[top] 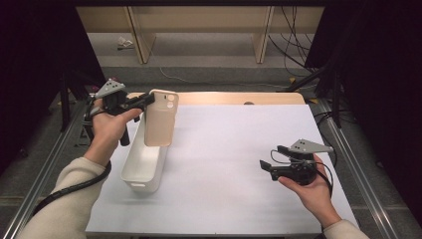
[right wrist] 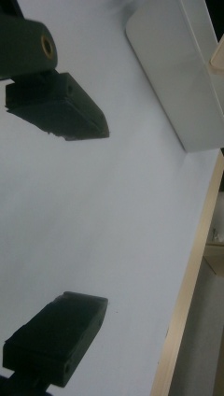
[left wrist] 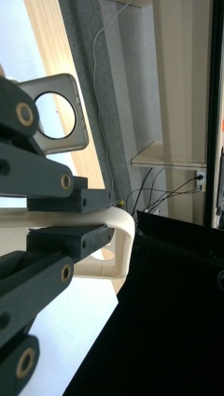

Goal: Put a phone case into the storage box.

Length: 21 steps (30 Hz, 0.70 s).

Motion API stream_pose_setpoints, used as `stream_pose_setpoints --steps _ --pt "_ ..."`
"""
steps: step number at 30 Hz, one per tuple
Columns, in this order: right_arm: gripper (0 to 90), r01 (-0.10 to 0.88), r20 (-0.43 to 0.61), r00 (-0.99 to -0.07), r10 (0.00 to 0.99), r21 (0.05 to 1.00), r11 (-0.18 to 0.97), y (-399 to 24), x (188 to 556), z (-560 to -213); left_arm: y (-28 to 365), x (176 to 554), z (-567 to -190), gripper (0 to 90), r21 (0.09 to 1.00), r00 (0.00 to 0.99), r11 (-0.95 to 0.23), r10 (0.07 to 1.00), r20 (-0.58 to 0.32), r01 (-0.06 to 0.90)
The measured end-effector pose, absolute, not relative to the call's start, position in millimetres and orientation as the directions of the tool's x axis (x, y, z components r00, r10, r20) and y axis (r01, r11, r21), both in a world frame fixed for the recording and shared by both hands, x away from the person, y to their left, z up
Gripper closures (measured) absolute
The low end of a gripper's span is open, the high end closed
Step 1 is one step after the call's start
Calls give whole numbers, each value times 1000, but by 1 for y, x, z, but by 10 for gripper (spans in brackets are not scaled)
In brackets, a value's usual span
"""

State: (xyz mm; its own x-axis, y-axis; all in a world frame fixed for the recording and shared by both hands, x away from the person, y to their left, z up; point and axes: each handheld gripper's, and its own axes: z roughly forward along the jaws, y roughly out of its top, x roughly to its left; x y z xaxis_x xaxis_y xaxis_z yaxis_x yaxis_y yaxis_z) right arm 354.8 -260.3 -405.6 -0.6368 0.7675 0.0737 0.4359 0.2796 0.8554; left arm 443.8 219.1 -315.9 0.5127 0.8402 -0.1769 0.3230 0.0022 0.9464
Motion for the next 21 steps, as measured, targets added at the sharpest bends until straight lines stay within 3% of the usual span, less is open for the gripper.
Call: stream_pose_setpoints --steps 21 --pt "164 436 82 -624 777 862 259 -267 354 -405 240 450 -323 823 954 480 5 863 -156 301"
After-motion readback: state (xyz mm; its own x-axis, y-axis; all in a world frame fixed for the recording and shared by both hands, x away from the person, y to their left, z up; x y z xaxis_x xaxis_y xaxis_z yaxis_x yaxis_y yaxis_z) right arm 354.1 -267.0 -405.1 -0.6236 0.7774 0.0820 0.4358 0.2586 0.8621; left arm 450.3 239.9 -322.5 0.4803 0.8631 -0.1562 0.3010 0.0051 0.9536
